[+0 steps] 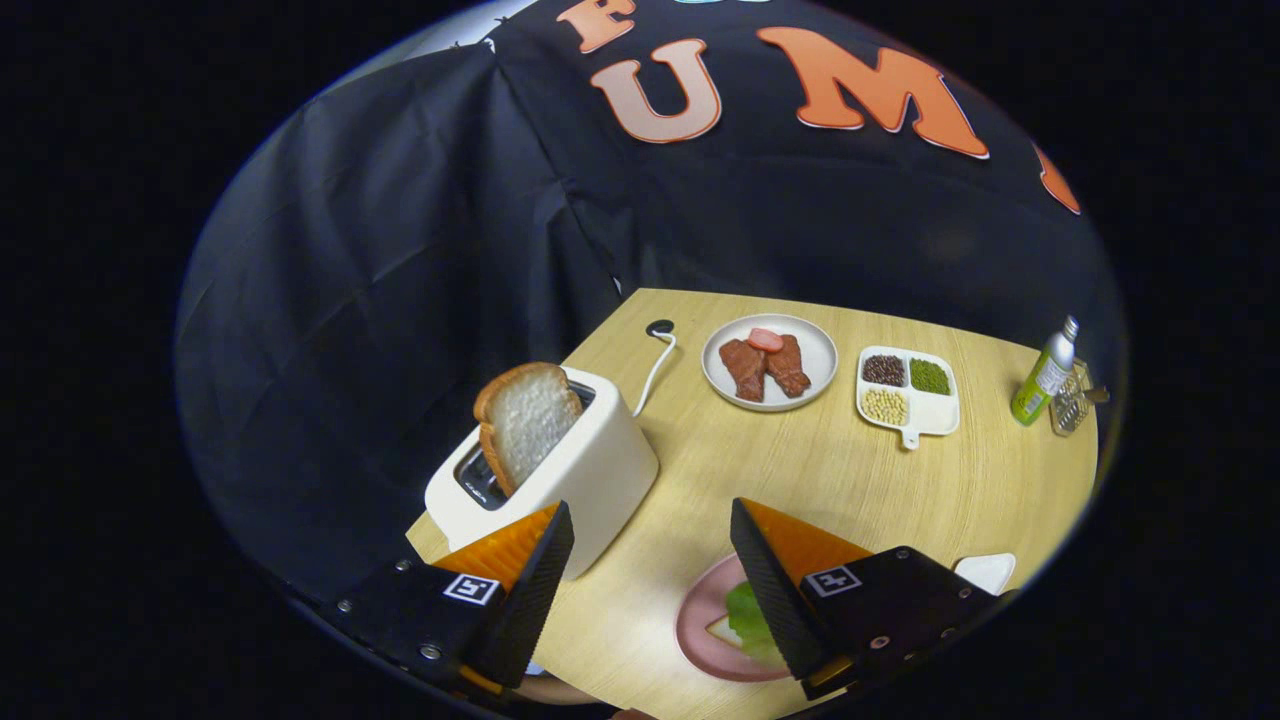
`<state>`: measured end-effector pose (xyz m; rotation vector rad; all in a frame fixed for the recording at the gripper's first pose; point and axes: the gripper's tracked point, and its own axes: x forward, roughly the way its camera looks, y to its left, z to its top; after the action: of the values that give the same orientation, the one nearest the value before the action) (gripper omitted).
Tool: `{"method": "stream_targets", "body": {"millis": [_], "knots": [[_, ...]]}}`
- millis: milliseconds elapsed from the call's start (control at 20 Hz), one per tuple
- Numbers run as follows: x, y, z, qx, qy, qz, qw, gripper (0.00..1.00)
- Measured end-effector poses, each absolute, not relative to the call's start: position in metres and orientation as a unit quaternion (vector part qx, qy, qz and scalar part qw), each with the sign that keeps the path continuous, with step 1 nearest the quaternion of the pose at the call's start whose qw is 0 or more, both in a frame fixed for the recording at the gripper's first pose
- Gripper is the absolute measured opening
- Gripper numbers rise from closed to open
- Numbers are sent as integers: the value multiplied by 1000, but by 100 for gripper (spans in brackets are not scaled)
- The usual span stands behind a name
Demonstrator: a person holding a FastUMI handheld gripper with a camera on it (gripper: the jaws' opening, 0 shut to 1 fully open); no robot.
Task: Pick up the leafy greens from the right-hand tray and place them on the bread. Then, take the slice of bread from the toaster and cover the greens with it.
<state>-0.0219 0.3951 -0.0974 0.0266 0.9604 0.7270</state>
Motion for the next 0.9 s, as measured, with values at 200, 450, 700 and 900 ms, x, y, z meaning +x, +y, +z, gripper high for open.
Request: {"method": "stream_targets", "body": {"millis": [200, 450, 700, 900], "knots": [[-8, 439, -71, -10, 434, 358, 827, 95], [-11, 494, -60, 4, 460, 380, 803, 95], [-7, 520, -73, 10, 502, 368, 782, 94], [-3, 528, -95, 12, 544, 336, 769, 89]]}}
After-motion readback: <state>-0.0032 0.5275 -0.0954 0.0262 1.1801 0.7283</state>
